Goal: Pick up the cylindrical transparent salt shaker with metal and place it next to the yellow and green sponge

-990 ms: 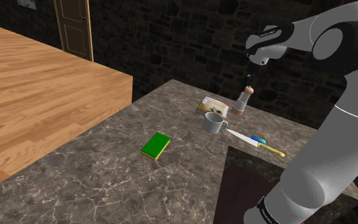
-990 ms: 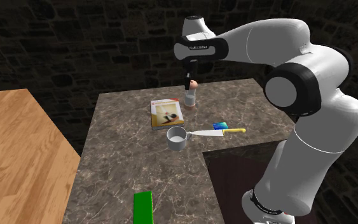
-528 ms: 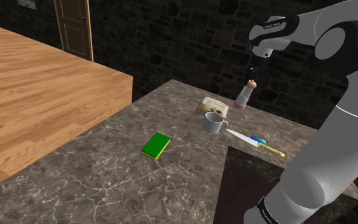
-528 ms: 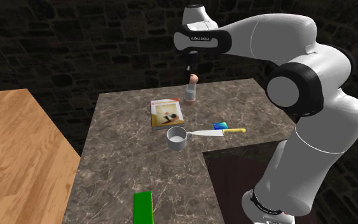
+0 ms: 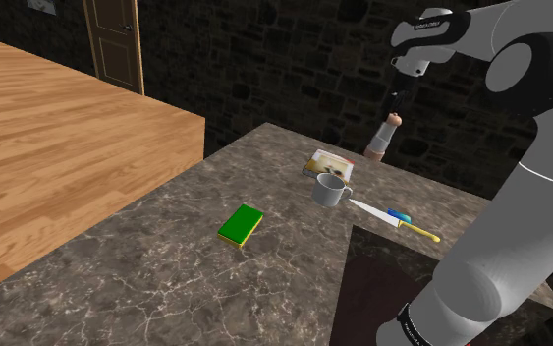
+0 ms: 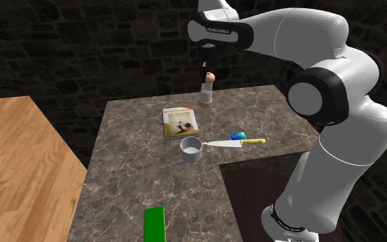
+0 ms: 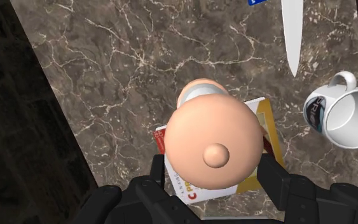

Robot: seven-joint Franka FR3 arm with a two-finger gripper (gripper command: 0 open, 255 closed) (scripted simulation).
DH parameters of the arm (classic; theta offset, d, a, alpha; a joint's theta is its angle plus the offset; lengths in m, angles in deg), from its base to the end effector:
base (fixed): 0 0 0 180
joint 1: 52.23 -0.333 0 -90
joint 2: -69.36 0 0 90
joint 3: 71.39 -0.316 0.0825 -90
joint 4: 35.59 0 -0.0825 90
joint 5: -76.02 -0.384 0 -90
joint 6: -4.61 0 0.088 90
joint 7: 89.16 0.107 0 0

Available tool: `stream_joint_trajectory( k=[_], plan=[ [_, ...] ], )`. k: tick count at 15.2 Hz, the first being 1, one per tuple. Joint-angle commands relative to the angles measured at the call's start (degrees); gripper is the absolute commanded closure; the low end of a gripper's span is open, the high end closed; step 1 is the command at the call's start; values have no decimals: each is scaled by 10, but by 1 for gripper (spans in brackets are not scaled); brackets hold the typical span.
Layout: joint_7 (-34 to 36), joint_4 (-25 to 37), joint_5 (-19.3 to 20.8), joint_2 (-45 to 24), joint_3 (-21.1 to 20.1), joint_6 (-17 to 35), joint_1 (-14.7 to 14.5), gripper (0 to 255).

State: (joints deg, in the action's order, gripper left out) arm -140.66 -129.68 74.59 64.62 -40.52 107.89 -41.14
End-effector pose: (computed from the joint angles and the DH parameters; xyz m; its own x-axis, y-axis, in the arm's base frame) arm 0.4502 -0.3873 0.5705 0.9852 0.1660 0.0417 0.1623 -0.9834 0.0809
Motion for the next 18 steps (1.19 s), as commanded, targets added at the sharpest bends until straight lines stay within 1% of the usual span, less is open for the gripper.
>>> stream_joint_trajectory(
  k=[1, 10, 18],
  plan=[
    [1, 16, 0, 0, 0, -16, 0, 255],
    [-6, 106, -10, -18, 3, -91, 6, 255],
    [-16, 206, -27, -49, 7, -164, 19, 255]
  ],
)
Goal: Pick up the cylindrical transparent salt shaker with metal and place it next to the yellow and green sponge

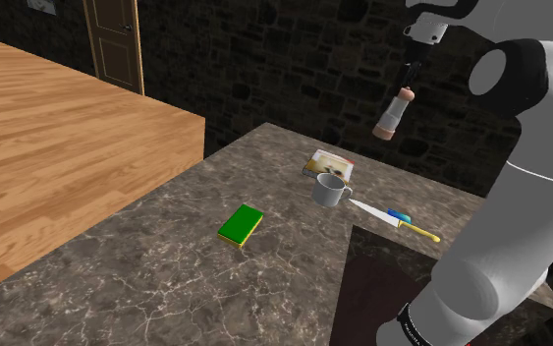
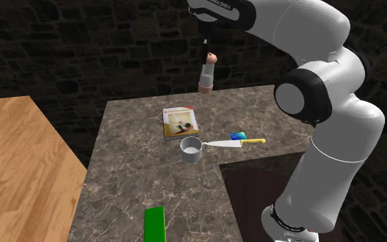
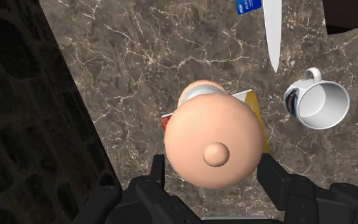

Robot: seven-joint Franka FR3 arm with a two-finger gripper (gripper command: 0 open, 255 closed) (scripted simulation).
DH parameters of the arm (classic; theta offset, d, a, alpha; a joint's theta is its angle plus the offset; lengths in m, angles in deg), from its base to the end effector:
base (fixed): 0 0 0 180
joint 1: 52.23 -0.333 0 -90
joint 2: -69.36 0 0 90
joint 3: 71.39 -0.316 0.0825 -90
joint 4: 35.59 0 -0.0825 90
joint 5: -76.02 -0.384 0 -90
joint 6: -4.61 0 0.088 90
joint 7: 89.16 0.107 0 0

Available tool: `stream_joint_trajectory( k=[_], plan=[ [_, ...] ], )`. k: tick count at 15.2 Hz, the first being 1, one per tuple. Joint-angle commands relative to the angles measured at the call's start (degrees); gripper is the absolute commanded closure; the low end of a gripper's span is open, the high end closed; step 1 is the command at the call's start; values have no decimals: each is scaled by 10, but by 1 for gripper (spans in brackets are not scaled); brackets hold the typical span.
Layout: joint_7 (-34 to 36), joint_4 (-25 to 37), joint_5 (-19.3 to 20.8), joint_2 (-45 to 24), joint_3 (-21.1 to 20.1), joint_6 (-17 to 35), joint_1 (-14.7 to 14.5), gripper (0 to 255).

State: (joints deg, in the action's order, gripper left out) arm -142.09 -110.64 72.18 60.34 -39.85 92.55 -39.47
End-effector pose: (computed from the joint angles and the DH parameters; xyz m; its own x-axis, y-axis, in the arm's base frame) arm 0.4500 -0.3861 0.6653 0.9852 0.1661 0.0418 0.1623 -0.9834 0.0812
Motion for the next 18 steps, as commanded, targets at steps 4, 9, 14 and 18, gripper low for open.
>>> stream_joint_trajectory(
  k=[4, 9, 14, 18],
  plan=[
    [-8, 77, -17, -29, 4, -52, 14, 255],
    [19, 52, 7, 10, -4, -61, -13, 255],
    [105, -77, 74, 128, -46, -37, -73, 255],
    [172, -152, 106, 201, -89, -33, -97, 255]
  ],
)
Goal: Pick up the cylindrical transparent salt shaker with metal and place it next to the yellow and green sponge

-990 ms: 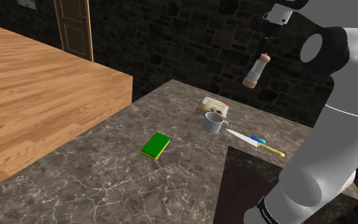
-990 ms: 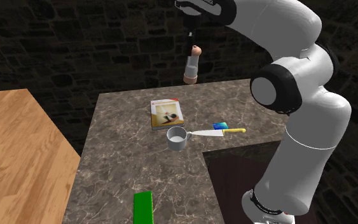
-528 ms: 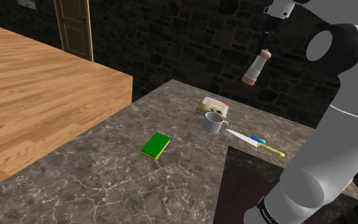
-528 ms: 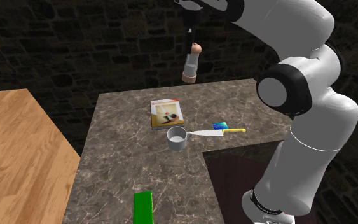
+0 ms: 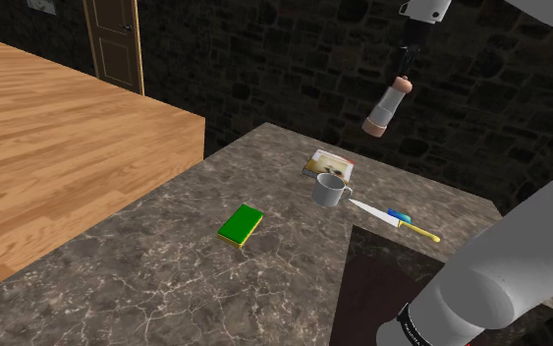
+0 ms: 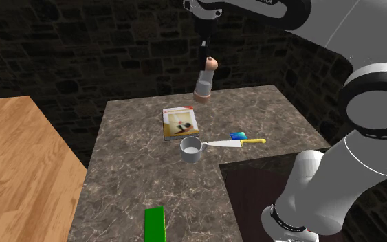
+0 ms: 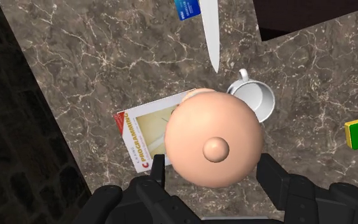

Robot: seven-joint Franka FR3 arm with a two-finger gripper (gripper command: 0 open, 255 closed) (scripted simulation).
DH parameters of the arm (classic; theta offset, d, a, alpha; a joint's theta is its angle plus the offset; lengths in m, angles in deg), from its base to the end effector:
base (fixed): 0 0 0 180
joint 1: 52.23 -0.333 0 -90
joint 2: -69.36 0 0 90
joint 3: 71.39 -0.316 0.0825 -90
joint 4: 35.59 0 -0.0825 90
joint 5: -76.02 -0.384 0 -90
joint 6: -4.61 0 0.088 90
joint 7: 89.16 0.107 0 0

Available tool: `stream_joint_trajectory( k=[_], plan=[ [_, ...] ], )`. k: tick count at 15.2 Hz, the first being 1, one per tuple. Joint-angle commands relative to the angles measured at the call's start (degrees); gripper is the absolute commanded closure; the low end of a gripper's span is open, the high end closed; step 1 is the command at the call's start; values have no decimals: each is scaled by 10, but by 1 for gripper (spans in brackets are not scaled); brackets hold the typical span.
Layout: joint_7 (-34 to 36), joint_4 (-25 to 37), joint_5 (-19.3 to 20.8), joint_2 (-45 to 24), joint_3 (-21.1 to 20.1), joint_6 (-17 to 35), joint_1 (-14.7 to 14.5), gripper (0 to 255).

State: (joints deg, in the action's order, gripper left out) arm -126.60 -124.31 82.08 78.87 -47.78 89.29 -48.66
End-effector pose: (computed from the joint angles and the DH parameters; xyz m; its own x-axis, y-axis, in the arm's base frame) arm 0.4237 -0.2562 0.7054 0.9849 0.1680 0.0416 0.1644 -0.9832 0.0796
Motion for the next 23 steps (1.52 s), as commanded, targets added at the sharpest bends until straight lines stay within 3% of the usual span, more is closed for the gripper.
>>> stream_joint_trajectory(
  k=[1, 12, 23],
  plan=[
    [33, -31, 12, 32, -21, -1, -10, 255],
    [197, -152, 17, 157, -145, -20, -49, 255],
    [353, -190, -30, 205, -267, -44, -88, 255]
  ],
)
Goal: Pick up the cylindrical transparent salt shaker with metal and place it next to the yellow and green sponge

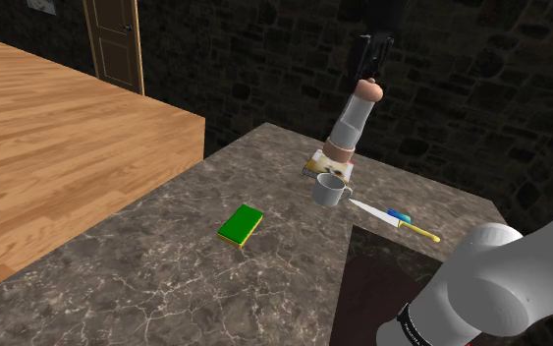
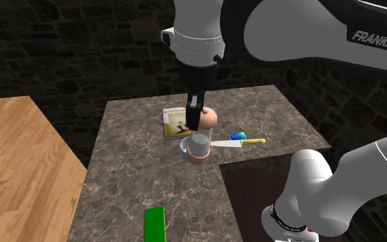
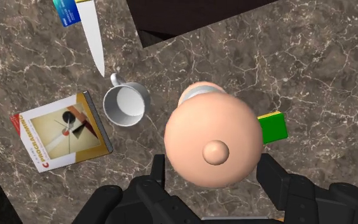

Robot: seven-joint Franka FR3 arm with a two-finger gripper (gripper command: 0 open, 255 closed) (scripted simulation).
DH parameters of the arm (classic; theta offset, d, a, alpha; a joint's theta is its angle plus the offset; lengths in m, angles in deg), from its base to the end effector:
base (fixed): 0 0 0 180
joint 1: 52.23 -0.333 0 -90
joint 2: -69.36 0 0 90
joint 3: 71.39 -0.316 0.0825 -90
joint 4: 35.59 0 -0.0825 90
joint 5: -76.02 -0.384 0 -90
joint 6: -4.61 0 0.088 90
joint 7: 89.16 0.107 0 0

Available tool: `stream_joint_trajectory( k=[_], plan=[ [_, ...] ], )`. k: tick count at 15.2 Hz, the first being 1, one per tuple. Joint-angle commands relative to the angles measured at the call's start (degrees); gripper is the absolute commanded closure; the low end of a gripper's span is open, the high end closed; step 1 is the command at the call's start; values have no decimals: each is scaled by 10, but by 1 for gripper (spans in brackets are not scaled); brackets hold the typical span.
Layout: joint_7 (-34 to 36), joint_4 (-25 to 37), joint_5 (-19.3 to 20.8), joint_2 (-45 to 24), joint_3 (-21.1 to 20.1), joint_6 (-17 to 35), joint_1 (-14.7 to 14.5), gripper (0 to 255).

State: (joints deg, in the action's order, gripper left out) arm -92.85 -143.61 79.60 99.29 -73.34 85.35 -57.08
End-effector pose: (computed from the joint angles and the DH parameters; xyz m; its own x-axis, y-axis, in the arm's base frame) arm 0.3632 0.0405 0.7054 0.9849 0.1682 0.0413 0.1645 -0.9831 0.0809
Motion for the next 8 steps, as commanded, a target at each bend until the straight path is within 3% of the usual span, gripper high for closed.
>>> stream_joint_trajectory(
  k=[1, 8],
  plan=[
    [30, 3, -10, 1, -23, -6, -7, 255],
    [131, 23, -45, -12, -103, -16, -31, 255]
  ],
)
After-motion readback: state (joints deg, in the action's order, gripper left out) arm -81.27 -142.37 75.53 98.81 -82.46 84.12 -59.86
